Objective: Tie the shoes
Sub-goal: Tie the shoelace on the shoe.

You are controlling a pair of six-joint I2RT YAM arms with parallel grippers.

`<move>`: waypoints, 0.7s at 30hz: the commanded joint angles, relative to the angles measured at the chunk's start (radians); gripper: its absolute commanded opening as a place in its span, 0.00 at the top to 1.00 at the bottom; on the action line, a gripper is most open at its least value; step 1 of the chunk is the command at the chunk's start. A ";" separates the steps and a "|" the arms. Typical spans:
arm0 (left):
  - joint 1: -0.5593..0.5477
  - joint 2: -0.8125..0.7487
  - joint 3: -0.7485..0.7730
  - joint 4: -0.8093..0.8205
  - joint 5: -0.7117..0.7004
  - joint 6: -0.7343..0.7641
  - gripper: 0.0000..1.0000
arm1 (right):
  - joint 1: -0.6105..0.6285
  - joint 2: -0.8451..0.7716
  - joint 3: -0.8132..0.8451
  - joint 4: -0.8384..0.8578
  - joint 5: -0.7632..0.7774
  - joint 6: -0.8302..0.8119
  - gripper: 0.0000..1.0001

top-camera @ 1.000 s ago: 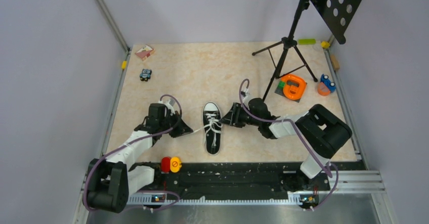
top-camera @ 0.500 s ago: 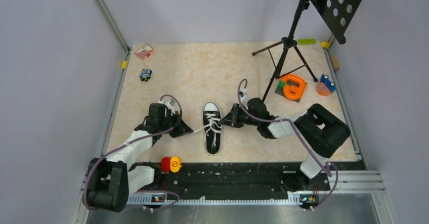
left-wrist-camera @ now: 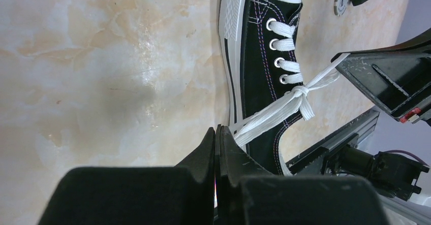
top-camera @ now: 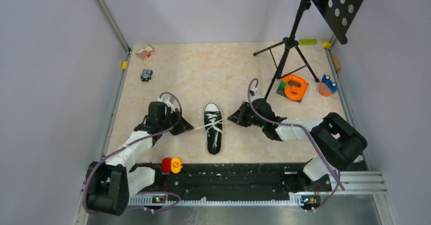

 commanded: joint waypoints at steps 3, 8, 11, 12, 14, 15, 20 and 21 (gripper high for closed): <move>0.019 -0.005 -0.050 0.028 -0.037 -0.011 1.00 | -0.026 -0.032 -0.031 -0.041 0.094 0.029 1.00; 0.024 -0.013 -0.065 0.015 -0.056 -0.005 1.00 | -0.026 -0.013 -0.035 -0.046 0.099 0.035 1.00; 0.027 -0.022 -0.078 0.015 -0.058 -0.005 1.00 | -0.027 -0.001 -0.043 -0.047 0.109 0.041 1.00; 0.027 -0.022 -0.080 0.015 -0.056 -0.006 1.00 | -0.027 0.003 -0.044 -0.046 0.110 0.043 1.00; 0.027 -0.021 -0.077 0.015 -0.054 -0.004 1.00 | -0.028 0.013 -0.040 -0.038 0.105 0.044 1.00; 0.027 -0.020 -0.073 0.014 -0.051 -0.002 1.00 | -0.027 0.016 -0.035 -0.038 0.100 0.046 1.00; 0.027 -0.031 0.010 -0.022 0.014 0.022 1.00 | -0.027 -0.023 0.022 -0.091 0.107 0.025 1.00; 0.027 -0.037 0.037 -0.038 0.016 0.030 1.00 | -0.027 -0.035 0.038 -0.111 0.116 0.014 1.00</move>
